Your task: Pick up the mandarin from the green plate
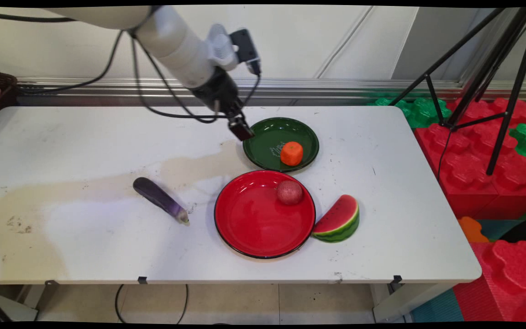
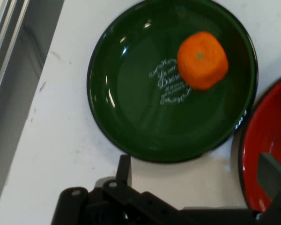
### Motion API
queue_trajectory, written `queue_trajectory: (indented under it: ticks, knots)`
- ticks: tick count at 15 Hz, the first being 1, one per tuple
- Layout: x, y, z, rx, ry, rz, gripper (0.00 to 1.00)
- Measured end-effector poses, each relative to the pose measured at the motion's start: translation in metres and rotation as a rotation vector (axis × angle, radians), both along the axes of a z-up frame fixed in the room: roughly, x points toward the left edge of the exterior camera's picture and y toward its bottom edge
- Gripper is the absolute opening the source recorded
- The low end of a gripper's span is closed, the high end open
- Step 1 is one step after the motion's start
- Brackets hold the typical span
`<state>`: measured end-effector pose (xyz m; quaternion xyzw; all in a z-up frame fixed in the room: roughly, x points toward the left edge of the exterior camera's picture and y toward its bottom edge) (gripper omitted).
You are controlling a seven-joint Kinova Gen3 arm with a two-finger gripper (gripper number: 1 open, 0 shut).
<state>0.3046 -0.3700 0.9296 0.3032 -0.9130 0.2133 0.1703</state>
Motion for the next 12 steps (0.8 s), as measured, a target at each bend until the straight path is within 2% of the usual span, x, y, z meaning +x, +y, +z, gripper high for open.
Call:
queue_trajectory:
  ticks: [6,12]
  knots:
    - [-0.037,-0.042,-0.03,0.026,0.04,0.066,1.0]
    - [-0.066,-0.078,-0.078,0.084,0.082,0.103,1.0]
